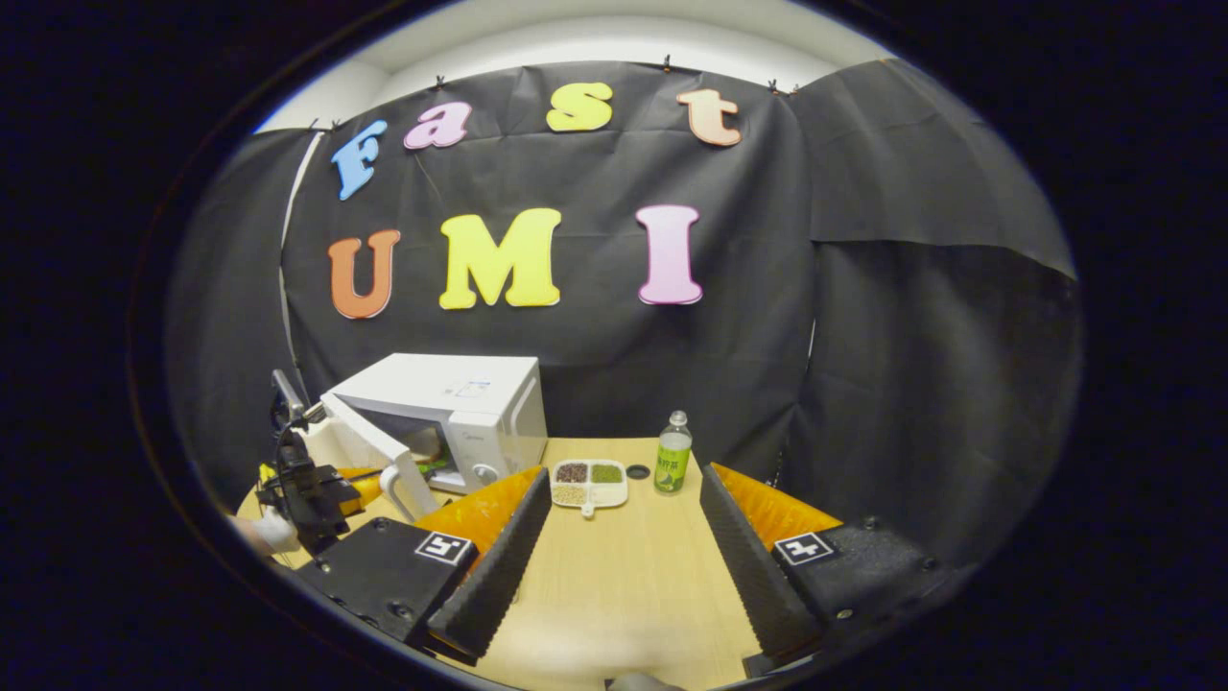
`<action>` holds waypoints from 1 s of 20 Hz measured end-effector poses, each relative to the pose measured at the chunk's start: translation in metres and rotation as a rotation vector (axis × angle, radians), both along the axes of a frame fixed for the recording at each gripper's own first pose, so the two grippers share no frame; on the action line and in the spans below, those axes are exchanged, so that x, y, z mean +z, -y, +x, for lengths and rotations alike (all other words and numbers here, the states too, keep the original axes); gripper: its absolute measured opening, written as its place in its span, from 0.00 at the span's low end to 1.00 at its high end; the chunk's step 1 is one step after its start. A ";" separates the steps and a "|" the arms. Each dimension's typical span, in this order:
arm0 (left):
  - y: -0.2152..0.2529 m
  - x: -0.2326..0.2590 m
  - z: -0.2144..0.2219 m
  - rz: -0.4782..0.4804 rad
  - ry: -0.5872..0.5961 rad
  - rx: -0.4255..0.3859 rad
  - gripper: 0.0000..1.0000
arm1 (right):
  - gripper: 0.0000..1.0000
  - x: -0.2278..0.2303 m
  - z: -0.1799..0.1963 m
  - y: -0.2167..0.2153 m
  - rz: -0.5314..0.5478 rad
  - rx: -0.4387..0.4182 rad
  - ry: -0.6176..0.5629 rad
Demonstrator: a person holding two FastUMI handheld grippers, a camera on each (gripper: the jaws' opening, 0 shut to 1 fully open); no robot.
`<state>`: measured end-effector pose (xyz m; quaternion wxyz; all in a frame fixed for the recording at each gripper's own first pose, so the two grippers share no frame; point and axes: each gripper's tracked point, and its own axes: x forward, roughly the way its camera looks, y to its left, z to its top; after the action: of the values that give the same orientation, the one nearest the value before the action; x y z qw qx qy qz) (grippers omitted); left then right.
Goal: Open the microwave oven with the left hand, put the food in, and close the microwave oven.
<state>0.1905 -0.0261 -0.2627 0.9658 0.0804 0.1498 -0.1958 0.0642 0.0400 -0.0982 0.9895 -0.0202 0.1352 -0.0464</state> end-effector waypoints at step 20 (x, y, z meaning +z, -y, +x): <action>0.029 -0.012 0.064 -0.057 -0.017 0.092 0.00 | 1.00 -0.013 0.009 0.047 0.018 -0.049 -0.054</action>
<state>0.2548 -0.0548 -0.2745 0.9744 0.0444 0.1558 -0.1562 0.0729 -0.0068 -0.1109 0.9842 -0.0093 0.1627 -0.0691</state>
